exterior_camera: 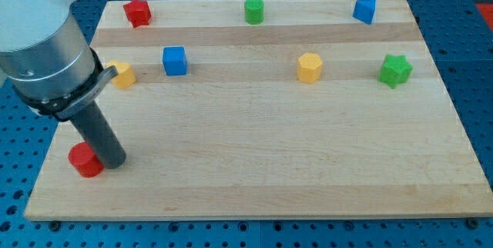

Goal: Point your arm to the left of red circle

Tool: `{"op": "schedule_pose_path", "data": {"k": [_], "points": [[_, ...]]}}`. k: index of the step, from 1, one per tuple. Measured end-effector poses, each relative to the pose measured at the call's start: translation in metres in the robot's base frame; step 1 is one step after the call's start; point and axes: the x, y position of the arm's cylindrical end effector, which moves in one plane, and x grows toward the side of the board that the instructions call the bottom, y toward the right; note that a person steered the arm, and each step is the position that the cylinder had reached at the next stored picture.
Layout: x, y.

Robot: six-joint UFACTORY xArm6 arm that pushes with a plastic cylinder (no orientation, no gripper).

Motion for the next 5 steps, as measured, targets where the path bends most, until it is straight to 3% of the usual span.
{"op": "schedule_pose_path", "data": {"k": [2,5], "points": [[0.0,-0.002],[0.052,-0.012]]}}
